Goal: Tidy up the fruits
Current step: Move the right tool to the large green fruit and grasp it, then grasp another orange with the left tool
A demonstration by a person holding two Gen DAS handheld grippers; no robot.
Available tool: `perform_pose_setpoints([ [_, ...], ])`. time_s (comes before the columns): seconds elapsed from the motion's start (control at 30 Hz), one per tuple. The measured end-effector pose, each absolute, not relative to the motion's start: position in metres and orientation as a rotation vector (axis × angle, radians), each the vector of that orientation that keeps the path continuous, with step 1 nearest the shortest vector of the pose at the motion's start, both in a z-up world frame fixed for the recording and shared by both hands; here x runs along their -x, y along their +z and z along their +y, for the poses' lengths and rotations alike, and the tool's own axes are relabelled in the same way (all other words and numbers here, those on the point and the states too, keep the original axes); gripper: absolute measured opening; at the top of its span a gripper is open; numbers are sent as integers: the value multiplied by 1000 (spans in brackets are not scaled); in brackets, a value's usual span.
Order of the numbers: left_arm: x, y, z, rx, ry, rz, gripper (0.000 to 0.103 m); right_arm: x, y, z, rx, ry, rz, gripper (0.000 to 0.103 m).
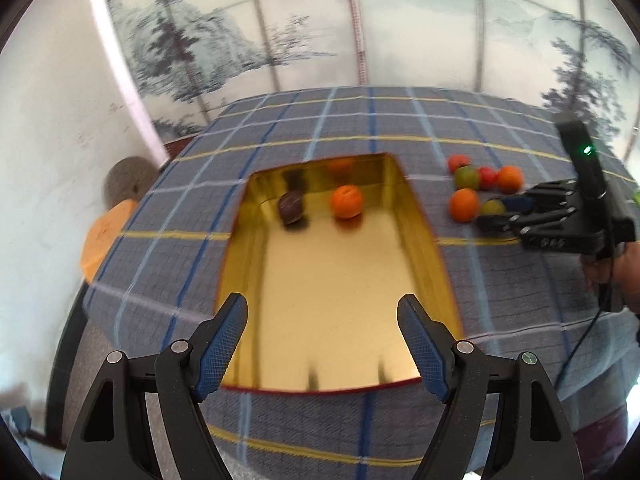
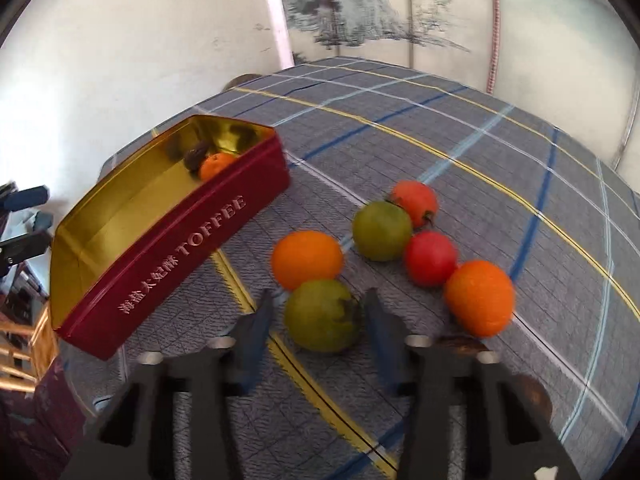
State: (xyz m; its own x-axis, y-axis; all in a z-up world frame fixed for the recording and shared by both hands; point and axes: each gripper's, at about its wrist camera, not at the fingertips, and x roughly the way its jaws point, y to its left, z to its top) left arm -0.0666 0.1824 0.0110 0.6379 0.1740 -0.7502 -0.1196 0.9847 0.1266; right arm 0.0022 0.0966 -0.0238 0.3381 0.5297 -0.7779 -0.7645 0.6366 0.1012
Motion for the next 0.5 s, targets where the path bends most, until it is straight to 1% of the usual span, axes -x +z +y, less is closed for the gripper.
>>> perform_pose_setpoints([
  [0.13, 54, 28, 161, -95, 47, 820, 78, 16, -10, 72, 258, 849, 834, 34],
  [0.3, 16, 36, 124, -119, -169, 856, 78, 46, 14, -15, 126, 724, 743, 34],
  [0.5, -47, 21, 90, -181, -265, 919, 78, 46, 3, -134, 35, 467, 776, 34],
])
